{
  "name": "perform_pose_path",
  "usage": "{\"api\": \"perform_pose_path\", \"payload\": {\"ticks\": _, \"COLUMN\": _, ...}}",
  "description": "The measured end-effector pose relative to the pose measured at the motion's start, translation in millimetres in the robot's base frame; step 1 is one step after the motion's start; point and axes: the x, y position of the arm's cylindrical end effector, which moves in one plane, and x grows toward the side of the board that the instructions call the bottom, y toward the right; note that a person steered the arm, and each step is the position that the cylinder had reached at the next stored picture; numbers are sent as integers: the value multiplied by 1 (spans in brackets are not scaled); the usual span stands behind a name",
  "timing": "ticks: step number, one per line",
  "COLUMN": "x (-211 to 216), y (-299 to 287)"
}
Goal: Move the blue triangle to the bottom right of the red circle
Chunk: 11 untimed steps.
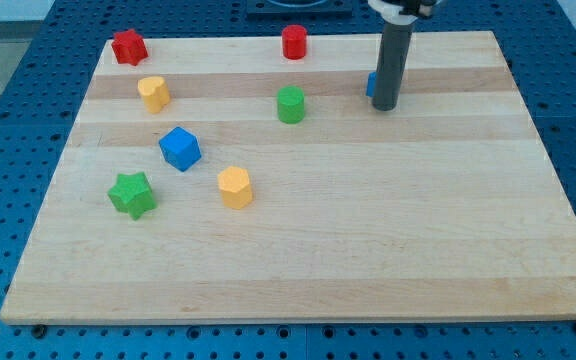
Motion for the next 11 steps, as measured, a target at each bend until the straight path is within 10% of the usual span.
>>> {"api": "perform_pose_path", "payload": {"ticks": 11, "x": -59, "y": 0}}
